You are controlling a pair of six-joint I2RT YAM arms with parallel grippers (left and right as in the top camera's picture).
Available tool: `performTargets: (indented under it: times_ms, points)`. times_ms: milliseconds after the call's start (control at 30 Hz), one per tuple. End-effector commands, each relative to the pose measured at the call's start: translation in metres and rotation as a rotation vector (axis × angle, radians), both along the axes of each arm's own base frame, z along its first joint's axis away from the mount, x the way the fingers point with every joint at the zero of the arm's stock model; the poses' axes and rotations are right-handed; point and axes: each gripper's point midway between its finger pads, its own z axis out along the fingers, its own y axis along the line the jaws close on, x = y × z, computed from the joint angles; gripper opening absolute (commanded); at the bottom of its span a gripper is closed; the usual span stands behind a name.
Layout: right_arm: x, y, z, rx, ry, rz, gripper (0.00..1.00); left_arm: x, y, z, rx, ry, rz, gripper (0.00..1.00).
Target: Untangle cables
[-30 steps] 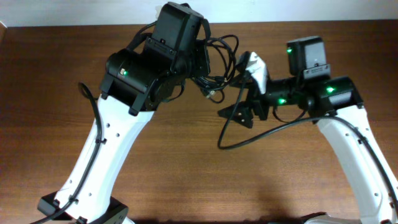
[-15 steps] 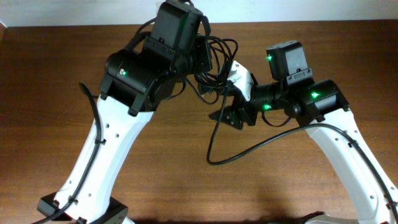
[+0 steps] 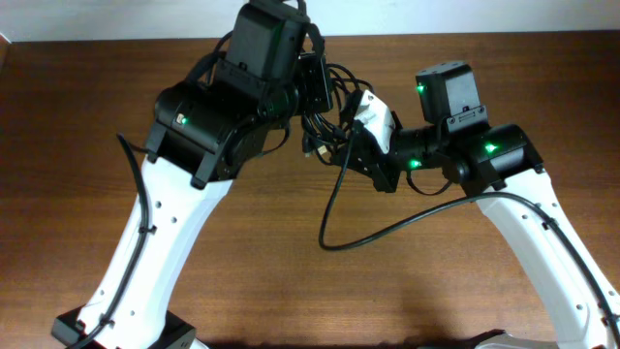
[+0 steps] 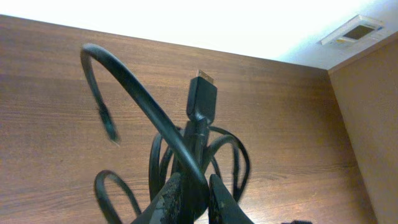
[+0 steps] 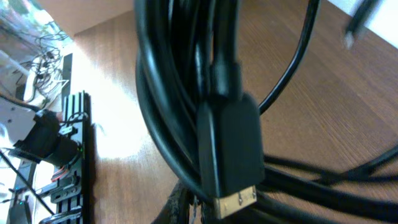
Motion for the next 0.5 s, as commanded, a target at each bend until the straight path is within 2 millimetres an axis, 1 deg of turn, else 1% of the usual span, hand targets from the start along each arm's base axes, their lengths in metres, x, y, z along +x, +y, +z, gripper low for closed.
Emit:
performTargets:
  times_ms: [0, 33, 67, 100, 167, 233, 267, 300, 367, 400, 433, 467]
  points:
    - [0.01, -0.005, 0.003, -0.035, -0.001, -0.086, 0.04, -0.007, 0.018, 0.018, 0.046, -0.065, 0.029, 0.15]
    - [0.019, -0.013, -0.001, -0.061, 0.008, -0.144, 0.04, -0.005, 0.031, 0.017, 0.089, -0.075, 0.083, 0.14]
    - [0.029, -0.026, -0.005, -0.086, 0.02, -0.218, 0.04, -0.004, 0.052, 0.018, 0.142, -0.083, 0.167, 0.14]
    - [0.035, -0.035, -0.007, -0.098, 0.027, -0.259, 0.04, -0.005, 0.07, 0.019, 0.167, -0.08, 0.228, 0.14]
    - [0.051, -0.067, -0.009, -0.101, 0.052, -0.355, 0.04, -0.011, 0.106, 0.023, 0.191, -0.072, 0.32, 0.12]
    - [0.067, -0.105, -0.01, -0.079, 0.107, -0.495, 0.04, -0.018, 0.144, 0.03, 0.199, -0.068, 0.409, 0.11]
    - [0.075, -0.126, -0.01, -0.062, 0.142, -0.573, 0.04, -0.024, 0.166, 0.033, 0.191, -0.061, 0.471, 0.1]
    - [0.079, -0.143, -0.009, -0.035, 0.175, -0.634, 0.04, -0.03, 0.183, 0.034, 0.179, -0.05, 0.515, 0.09]
    - [0.082, -0.156, -0.009, -0.019, 0.194, -0.678, 0.04, -0.035, 0.193, 0.034, 0.18, -0.04, 0.538, 0.09]
    - [0.083, -0.159, -0.008, -0.014, 0.199, -0.692, 0.04, -0.036, 0.196, 0.033, 0.184, -0.033, 0.544, 0.09]
    - [0.083, -0.159, -0.008, -0.007, 0.21, -0.699, 0.04, -0.037, 0.196, 0.031, 0.189, -0.023, 0.542, 0.1]
    - [0.08, -0.155, -0.008, -0.007, 0.216, -0.686, 0.04, -0.037, 0.194, 0.028, 0.195, -0.012, 0.536, 0.1]
